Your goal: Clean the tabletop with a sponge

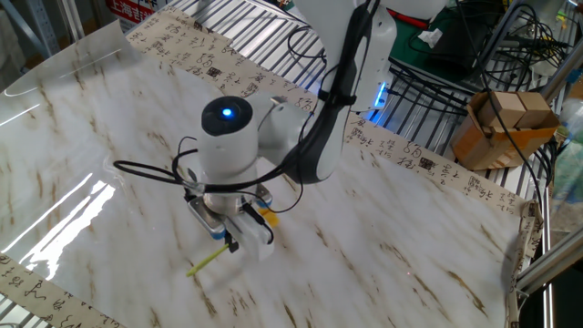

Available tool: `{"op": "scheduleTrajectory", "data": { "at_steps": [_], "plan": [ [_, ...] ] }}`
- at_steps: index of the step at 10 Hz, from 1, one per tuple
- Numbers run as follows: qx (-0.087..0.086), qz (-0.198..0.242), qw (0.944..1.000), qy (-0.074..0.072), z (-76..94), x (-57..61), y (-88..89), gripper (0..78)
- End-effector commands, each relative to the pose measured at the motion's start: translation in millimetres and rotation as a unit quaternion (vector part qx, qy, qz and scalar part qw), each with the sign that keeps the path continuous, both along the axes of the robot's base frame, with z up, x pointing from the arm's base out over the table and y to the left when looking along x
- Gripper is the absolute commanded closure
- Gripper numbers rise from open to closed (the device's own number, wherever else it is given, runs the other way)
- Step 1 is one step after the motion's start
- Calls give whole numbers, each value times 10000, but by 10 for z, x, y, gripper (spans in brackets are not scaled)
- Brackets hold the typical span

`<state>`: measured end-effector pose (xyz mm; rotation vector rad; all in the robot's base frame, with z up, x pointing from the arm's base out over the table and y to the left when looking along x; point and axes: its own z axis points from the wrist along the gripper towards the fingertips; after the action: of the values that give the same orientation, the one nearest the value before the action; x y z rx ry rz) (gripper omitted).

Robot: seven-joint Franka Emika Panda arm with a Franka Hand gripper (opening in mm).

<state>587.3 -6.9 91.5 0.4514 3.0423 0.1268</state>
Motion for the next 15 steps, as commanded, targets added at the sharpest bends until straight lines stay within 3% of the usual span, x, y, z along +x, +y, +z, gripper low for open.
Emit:
{"op": "scheduleTrajectory", "data": {
  "at_steps": [1,5,7,12,14,15],
  "plan": [
    [-189,167,9997,-25,53,33,-38,756],
    [-287,430,9987,12,129,220,-133,756],
    [-429,591,9973,59,146,305,-197,756],
    [-422,743,9963,95,248,288,-377,756],
    [-564,905,9941,183,307,332,-444,756],
    [-541,922,9939,254,333,346,-475,756]
  ]
}}
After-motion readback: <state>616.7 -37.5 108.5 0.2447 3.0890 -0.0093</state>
